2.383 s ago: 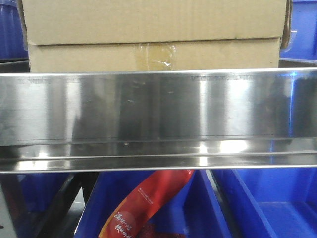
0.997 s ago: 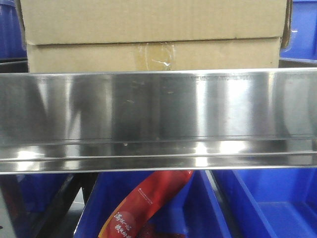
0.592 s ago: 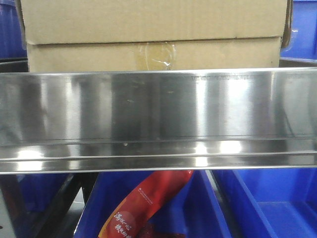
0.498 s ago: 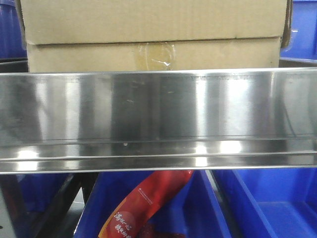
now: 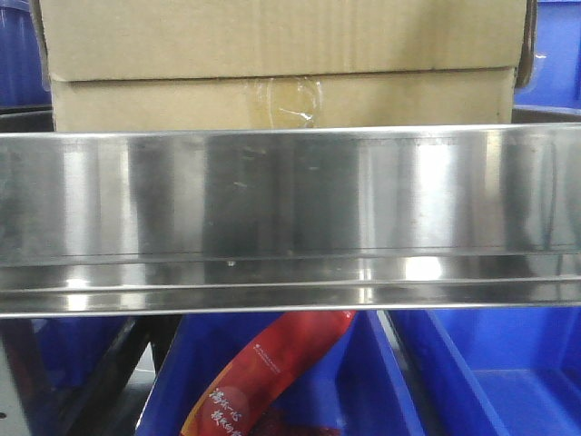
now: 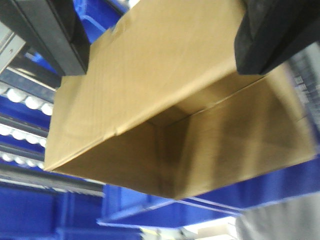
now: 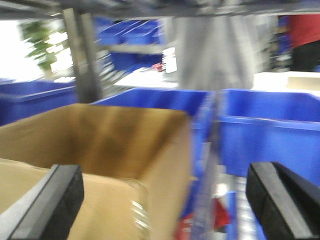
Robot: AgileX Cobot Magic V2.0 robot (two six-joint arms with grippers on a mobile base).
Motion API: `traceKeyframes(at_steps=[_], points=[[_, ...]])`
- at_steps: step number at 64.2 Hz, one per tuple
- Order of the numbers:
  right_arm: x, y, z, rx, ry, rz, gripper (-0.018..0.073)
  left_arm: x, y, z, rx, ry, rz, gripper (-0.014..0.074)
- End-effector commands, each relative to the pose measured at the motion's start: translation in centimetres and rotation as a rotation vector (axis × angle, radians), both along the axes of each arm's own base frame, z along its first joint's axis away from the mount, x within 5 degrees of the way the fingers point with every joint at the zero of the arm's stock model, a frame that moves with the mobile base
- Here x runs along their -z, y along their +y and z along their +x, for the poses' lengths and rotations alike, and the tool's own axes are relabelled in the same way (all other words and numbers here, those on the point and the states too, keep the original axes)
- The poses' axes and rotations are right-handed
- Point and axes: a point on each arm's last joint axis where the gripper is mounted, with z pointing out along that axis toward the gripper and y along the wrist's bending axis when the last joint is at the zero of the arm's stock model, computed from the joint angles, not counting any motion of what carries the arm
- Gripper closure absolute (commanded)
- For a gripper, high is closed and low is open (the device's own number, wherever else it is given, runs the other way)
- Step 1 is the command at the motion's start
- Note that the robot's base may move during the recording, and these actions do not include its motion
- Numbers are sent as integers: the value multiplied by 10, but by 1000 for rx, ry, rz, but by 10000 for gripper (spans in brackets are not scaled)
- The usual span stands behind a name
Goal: Grab carton from right shelf to conveyor
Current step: 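Lift the carton off the shelf with both grippers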
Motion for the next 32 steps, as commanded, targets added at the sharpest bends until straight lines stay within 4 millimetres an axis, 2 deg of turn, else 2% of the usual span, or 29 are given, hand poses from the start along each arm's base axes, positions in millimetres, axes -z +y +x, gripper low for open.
traceKeyframes(at_steps=[1, 10, 18, 26, 32], points=[[-13, 14, 21, -54, 31, -19, 1, -14, -10, 19, 13, -15, -13, 100], [-33, 34, 60, -93, 168, -82, 1, -36, -20, 55, -54, 22, -34, 100], [-54, 48, 92, -108, 276, -125, 1, -49, -19, 79, -180, 121, -25, 100], [-69, 55, 122, -52, 368, -158, 1, -53, -16, 102, -332, 222, 15, 100], [-71, 55, 145, 41, 471, -208, 1, -50, -17, 118, -403, 291, 47, 100]])
